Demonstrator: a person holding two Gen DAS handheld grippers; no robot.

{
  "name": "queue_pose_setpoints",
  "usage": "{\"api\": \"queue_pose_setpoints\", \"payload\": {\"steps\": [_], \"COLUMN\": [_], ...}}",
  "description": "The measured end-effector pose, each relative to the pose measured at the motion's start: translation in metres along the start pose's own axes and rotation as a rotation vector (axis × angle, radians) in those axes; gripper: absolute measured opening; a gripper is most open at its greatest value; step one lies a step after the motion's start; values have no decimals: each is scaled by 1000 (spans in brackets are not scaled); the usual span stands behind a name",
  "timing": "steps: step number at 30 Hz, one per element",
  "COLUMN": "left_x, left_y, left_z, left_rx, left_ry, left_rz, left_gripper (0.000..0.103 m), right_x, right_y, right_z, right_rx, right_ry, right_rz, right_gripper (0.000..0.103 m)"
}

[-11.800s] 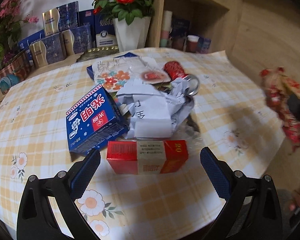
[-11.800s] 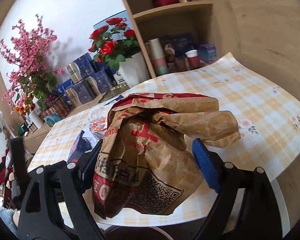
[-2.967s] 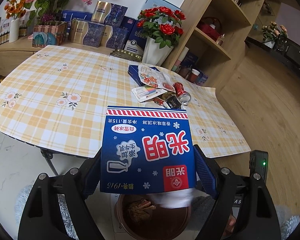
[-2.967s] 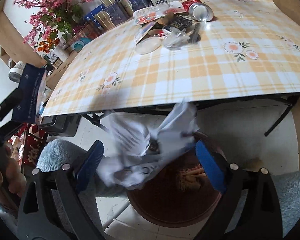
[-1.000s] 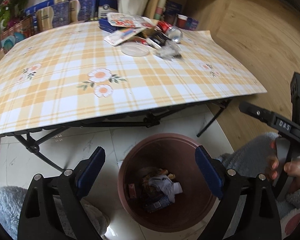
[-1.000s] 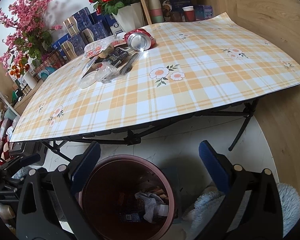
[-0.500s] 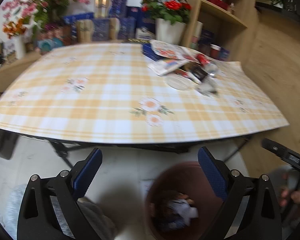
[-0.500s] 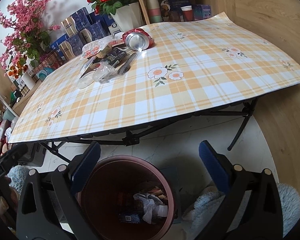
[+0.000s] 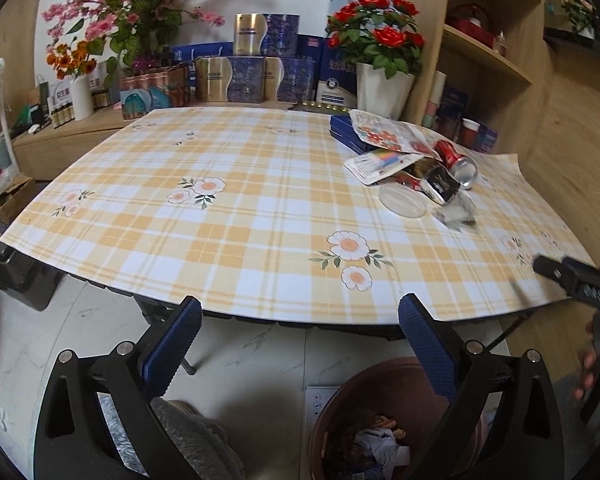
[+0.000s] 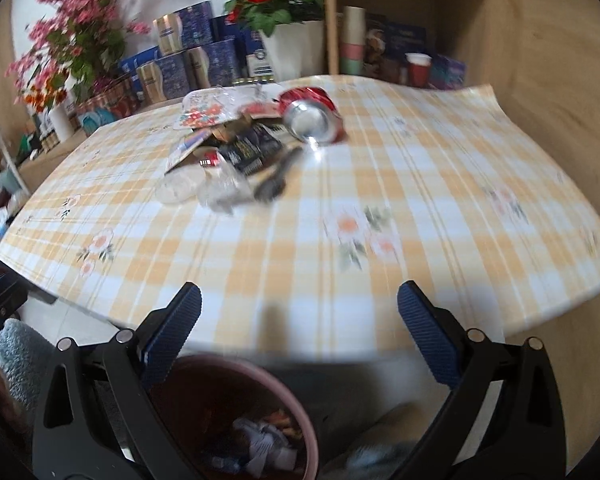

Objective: Collect trash
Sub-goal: 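Move the right gripper back to the table toward the clear plastic wrapper, then grasp the clear plastic wrapper with the right gripper while the left gripper grasps the clear lid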

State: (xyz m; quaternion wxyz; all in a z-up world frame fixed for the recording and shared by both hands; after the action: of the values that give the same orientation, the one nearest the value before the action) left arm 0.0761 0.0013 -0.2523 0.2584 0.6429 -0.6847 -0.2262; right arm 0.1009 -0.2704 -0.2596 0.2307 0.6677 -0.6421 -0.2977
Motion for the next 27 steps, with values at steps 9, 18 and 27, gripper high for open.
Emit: {"api": "queue_pose_setpoints", "payload": {"steps": [9,18,27], "left_x": [12,11,18], "left_y": [-17,-33,-37], "left_z": [-3,-1,3], "left_rx": [-33,-83,-116], "left_ry": [-16,12,1], "left_rz": [38,62,110], "left_gripper": [96,96,96], "right_x": [-32,-55,-37], "right_y": [-63,-106,-65], "right_z": [-58,-59,-47], "right_rx": [-60,-162,-44], "right_ry": [138,172,19], "right_rz": [-65,-70,-184], "right_gripper": [84,61,49]}}
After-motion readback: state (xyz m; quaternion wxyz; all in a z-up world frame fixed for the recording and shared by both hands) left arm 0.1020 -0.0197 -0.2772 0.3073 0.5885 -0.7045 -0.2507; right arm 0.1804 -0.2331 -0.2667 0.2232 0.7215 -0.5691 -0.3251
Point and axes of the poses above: each gripper's, at about its wrist camera, not at the fingertips, and y roughly against the way its jaws point, x to its right, z to its underside, the point moved 4 cm from there along -y, roughly the way its jaws point, and after that the axes turned 4 degrees about -z, right-handed, at the moved point
